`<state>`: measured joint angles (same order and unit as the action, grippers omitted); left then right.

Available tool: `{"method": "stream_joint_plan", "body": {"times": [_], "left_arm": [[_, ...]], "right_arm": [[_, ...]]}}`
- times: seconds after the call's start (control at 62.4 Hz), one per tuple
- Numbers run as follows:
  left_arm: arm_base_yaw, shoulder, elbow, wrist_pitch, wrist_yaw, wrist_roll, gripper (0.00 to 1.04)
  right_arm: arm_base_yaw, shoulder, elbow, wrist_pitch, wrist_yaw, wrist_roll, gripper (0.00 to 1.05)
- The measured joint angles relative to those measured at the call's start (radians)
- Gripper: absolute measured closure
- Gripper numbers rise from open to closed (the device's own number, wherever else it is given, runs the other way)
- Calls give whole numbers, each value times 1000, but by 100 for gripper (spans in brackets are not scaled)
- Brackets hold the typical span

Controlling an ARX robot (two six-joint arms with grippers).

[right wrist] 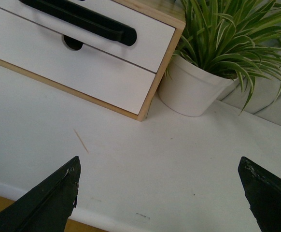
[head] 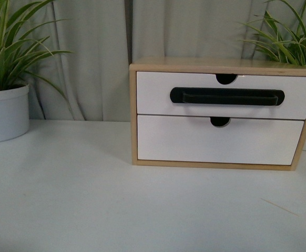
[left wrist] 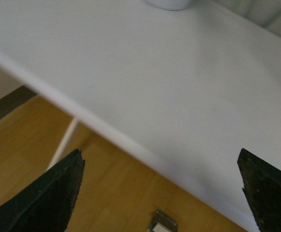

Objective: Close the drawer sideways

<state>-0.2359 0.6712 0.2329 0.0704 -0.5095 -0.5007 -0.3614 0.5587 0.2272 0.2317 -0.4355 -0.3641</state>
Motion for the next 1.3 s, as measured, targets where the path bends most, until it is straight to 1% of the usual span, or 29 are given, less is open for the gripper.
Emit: {"method": "stream_joint_plan", "body": {"times": [0.016, 0.032, 0.048, 0.064, 0.08, 0.096, 0.128, 0.192, 0.288, 0.336, 0.368, 0.432, 0.465, 0.497, 0.529, 0.593, 0.641, 0.689, 1.057, 1.121, 1.153, 1.201, 1.297], "left_arm": [[27, -23, -52, 125, 112, 71, 18], [42, -38, -83, 198, 171, 134, 22], [49, -45, -96, 231, 200, 159, 23], [60, -58, -119, 291, 251, 210, 27], [65, -64, -128, 315, 272, 233, 29], [74, -75, -140, 355, 307, 277, 32], [84, -91, -149, 389, 348, 331, 38], [98, -127, -154, 395, 381, 397, 48], [126, -171, -173, 370, 404, 454, 66], [173, -195, -182, 349, 476, 468, 75], [198, -208, -187, 338, 497, 473, 81], [225, -235, -193, 319, 500, 479, 92], [232, -254, -196, 306, 502, 481, 99], [232, -261, -204, 312, 505, 481, 101], [232, -269, -216, 325, 506, 485, 101], [232, -285, -225, 313, 510, 489, 101], [233, -303, -225, 297, 508, 490, 101], [233, -331, -225, 273, 509, 492, 101], [233, -457, -225, 148, 509, 493, 101], [233, -473, -225, 132, 509, 493, 101], [233, -483, -225, 123, 508, 493, 101], [233, -496, -225, 108, 509, 493, 101], [233, -621, -225, -49, 510, 493, 101]], "right_arm": [[16, -11, -23, 53, 65, 63, 18], [26, -21, -37, 77, 94, 102, 21], [32, -26, -43, 87, 108, 123, 23], [43, -37, -53, 95, 124, 151, 26], [55, -49, -61, 97, 146, 187, 30], [60, -54, -65, 97, 152, 203, 32], [75, -70, -75, 97, 164, 242, 37], [112, -105, -94, 91, 197, 299, 50], [151, -139, -117, 75, 232, 328, 66], [171, -158, -129, 64, 251, 337, 75], [181, -171, -135, 58, 264, 341, 80], [204, -198, -146, 45, 286, 345, 92], [214, -209, -150, 39, 294, 347, 98], [223, -219, -154, 33, 305, 347, 103], [232, -230, -157, 27, 312, 348, 103], [303, -258, -166, 8, 408, 350, 103], [340, -275, -172, -2, 427, 351, 103], [354, -289, -178, -11, 425, 351, 103], [358, -386, -222, -56, 433, 352, 103], [358, -484, -221, -187, 431, 352, 103], [358, -516, -221, -219, 431, 352, 103], [358, -553, -221, -226, 431, 352, 103], [358, -554, -221, -230, 431, 352, 103]]}}
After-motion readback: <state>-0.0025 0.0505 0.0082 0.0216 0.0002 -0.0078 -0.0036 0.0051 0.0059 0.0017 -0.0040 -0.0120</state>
